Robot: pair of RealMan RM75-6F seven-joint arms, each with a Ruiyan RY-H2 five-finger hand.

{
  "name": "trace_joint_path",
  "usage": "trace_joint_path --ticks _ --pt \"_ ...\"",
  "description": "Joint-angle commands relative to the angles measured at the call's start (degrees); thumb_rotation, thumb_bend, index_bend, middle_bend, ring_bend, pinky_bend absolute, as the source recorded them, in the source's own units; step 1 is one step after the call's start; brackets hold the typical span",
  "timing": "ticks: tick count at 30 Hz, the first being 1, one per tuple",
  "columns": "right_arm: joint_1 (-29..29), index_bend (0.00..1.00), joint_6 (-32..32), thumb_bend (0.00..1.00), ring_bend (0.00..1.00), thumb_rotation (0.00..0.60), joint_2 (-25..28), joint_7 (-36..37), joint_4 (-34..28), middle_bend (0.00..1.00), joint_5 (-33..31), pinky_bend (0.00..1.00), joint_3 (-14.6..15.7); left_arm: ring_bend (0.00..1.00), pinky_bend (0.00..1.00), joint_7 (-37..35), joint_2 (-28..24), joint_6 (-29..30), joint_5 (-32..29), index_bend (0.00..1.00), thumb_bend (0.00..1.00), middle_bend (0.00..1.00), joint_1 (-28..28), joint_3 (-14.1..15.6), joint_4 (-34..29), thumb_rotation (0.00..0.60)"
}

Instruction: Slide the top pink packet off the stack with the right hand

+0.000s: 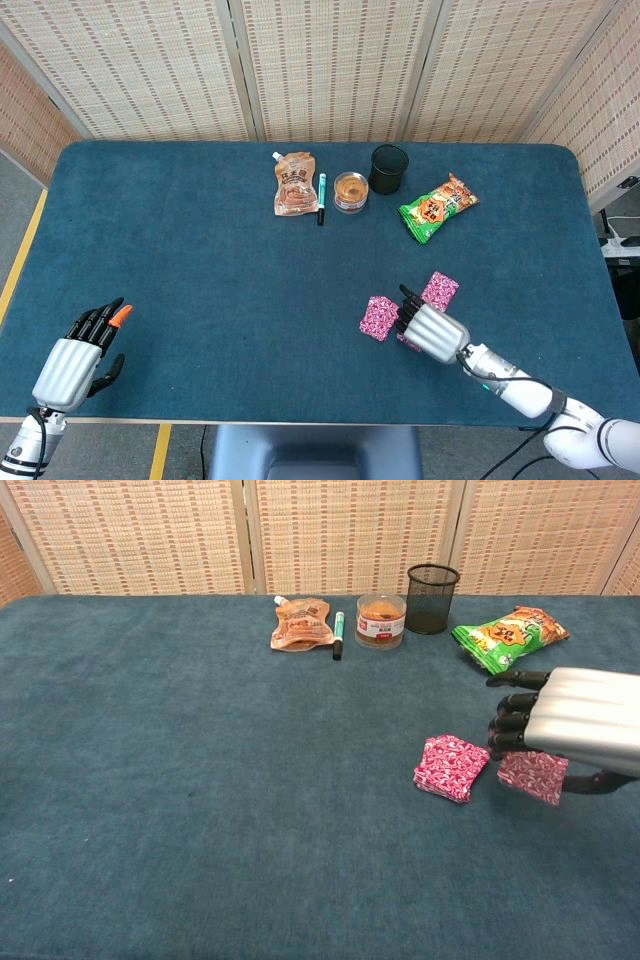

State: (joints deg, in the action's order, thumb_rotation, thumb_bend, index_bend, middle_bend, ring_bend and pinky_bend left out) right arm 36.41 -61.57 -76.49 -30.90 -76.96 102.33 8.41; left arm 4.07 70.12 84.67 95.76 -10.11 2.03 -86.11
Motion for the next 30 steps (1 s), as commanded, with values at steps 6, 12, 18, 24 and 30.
trace_joint_path --ticks 6,12,18,24,30 --pt "-2.4 0.46 1.7 0.21 0.26 0.600 1.5 -6.3 -4.8 0.41 3.0 0.10 3.3 0.11 0.17 -0.2 0.2 0.2 0.4 0.00 0.48 0.03 0.1 0.2 0.4 0.600" --pt "-2.8 0.12 3.8 0.21 0.22 0.600 -0.5 -8.1 -4.0 0.31 1.5 0.10 1.9 0.11 0.16 0.0 0.0 0.4 0.6 0.00 0.48 0.03 0.1 0.1 0.0 0.600" --pt "-3.6 0.00 5.7 0.21 0.08 0.600 0.7 -10.5 -7.2 0.08 -0.9 0.10 1.1 0.11 0.17 -0.2 -0.2 0.6 0.6 0.00 0.49 0.03 0.2 0.1 -0.2 0.600" --pt "-4.8 0.00 4.2 0.21 0.06 0.600 2.9 -11.6 -10.1 0.06 -1.4 0.10 0.6 0.11 0.17 -0.5 -0.1 0.6 0.7 0.00 0.49 0.03 0.1 0.1 0.2 0.600" --pt "-9.1 0.00 -5.0 0.21 0.03 0.600 5.2 -8.2 -12.4 0.06 -2.2 0.10 -1.2 0.11 0.17 -0.2 -0.2 1.2 1.0 0.00 0.49 0.03 0.3 0.1 -0.1 0.600"
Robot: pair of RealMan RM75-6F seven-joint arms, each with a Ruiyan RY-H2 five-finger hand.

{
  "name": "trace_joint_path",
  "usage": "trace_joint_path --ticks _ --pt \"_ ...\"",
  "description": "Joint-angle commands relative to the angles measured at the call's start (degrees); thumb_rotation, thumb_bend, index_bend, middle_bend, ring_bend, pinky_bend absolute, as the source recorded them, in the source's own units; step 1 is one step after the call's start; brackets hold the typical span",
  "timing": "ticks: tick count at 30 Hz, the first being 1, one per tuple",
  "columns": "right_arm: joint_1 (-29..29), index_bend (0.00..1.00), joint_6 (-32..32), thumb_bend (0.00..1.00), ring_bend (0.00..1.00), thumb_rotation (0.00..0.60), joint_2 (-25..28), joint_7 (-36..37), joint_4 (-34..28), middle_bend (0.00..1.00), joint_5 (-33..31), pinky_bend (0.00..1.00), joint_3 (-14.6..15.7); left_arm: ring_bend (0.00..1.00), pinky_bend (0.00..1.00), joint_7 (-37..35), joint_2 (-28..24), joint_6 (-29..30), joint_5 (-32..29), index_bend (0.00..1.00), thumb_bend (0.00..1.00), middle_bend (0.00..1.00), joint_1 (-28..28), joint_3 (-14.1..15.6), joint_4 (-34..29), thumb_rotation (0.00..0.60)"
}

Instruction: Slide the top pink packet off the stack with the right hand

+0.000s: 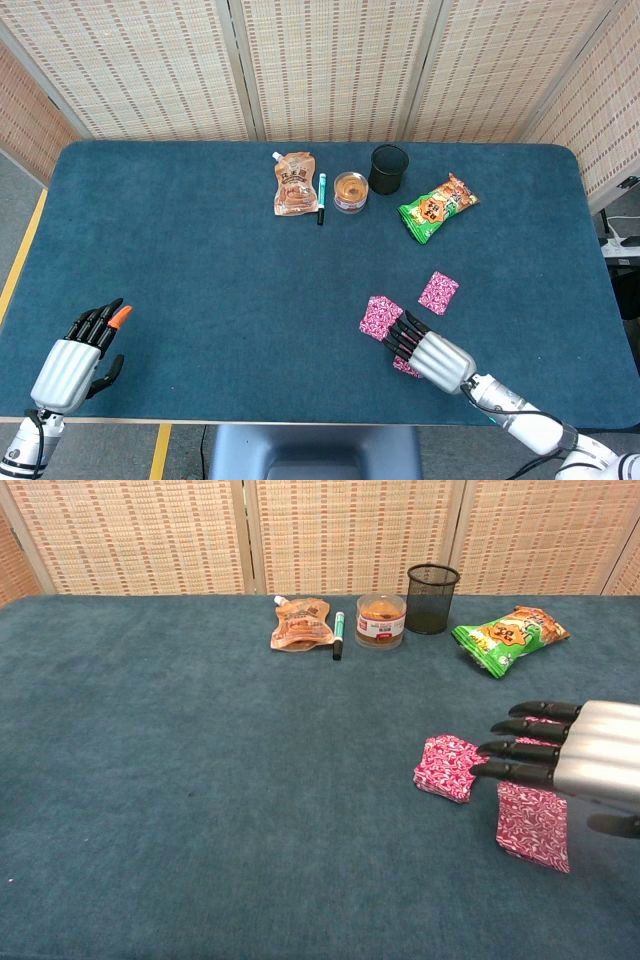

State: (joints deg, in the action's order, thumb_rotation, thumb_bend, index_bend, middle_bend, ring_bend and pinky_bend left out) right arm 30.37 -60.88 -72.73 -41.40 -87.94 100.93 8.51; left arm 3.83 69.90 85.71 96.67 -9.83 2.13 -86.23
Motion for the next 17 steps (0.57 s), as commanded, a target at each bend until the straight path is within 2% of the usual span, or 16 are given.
trace_joint_path --ticks 1,3,6,7,11,17 --pt "-4.4 0.00 -7.9 0.21 0.02 0.600 1.7 3.1 -1.8 0.05 -1.8 0.10 -1.8 0.11 0.17 0.0 0.0 0.2 0.1 0.00 0.49 0.03 0.1 -0.1 0.0 0.600" --pt "-8.3 0.00 -12.8 0.21 0.00 0.600 2.0 4.5 -3.2 0.04 -5.6 0.09 -3.1 0.11 0.17 0.0 0.1 0.4 0.1 0.00 0.49 0.03 0.1 -0.2 0.2 0.600" --pt "-14.9 0.00 -18.7 0.21 0.00 0.600 2.1 3.8 -7.5 0.00 -15.9 0.08 -5.6 0.11 0.16 0.0 0.3 0.6 0.0 0.00 0.49 0.02 0.2 -0.3 0.4 0.600" --pt "-16.5 0.00 -20.7 0.21 0.00 0.600 2.0 4.6 -8.4 0.00 -17.6 0.06 -6.3 0.11 0.16 0.0 0.3 0.6 -0.1 0.00 0.49 0.02 0.2 -0.3 0.4 0.600" --pt "-22.5 0.00 -30.6 0.21 0.00 0.600 0.3 12.3 -5.7 0.00 -19.8 0.01 -8.9 0.10 0.16 -0.4 0.1 0.3 -0.6 0.00 0.49 0.02 0.2 -0.4 0.5 0.600" --pt "-23.7 0.00 -30.2 0.21 0.00 0.600 2.1 16.4 -5.5 0.00 -20.4 0.00 -9.6 0.08 0.14 -0.4 0.2 -0.3 -0.7 0.00 0.49 0.01 0.0 -0.4 0.7 0.600"
